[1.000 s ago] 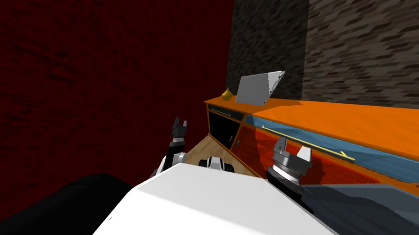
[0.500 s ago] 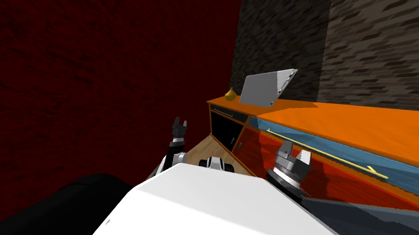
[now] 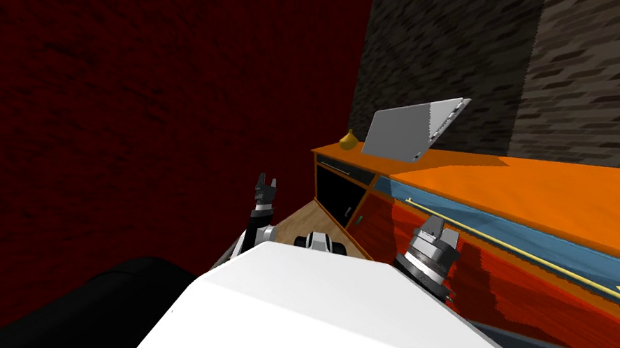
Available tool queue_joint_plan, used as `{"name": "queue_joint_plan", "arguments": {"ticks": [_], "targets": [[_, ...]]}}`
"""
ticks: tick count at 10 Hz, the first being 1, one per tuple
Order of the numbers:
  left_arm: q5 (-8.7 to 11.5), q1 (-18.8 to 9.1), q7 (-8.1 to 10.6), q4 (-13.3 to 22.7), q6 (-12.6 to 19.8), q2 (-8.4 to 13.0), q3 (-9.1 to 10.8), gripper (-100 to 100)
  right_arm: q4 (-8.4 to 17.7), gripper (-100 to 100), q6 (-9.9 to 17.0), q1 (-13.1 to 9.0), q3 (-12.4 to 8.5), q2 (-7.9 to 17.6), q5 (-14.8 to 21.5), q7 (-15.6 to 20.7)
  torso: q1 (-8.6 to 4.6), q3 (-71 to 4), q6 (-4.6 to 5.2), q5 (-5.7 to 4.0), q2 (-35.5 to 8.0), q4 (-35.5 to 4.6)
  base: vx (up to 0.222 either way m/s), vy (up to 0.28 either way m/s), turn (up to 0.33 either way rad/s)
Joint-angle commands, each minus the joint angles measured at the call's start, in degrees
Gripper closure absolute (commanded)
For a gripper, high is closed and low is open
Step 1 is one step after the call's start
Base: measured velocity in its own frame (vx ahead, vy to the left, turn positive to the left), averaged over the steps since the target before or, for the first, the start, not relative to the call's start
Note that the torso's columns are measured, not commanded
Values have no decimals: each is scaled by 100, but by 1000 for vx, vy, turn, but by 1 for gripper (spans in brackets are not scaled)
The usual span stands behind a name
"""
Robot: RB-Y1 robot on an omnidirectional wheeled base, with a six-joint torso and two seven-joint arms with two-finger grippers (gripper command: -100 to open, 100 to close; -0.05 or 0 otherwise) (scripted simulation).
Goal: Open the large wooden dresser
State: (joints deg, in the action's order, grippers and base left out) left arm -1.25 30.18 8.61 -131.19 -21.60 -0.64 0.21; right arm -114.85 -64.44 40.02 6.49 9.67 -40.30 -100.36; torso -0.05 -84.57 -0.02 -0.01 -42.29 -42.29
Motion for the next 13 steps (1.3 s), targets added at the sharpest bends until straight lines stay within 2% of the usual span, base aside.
{"name": "queue_joint_plan", "arguments": {"ticks": [1,7,8,10,13], "targets": [[0,1,0,0,0,0,0,0,90,-100,-183,72,52,-69,-166,-453,3,0,4,1,0,0,18,-48,157],[0,1,0,0,0,0,0,0,268,-100,-474,157,137,-230,-451,-1424,4,0,3,1,0,0,11,-32,134],[0,0,0,0,0,0,0,0,268,-100,-474,157,137,-230,-451,-1481,4,0,0,1,-1,0,4,-30,80],[0,1,0,0,0,0,0,0,360,-100,-625,201,181,-339,-599,-1854,5,1,1,2,-1,0,6,-34,182],[0,1,0,0,0,0,0,0,428,-100,-734,232,212,-447,-705,-2226,5,-1,2,2,1,0,8,-33,83]]}}
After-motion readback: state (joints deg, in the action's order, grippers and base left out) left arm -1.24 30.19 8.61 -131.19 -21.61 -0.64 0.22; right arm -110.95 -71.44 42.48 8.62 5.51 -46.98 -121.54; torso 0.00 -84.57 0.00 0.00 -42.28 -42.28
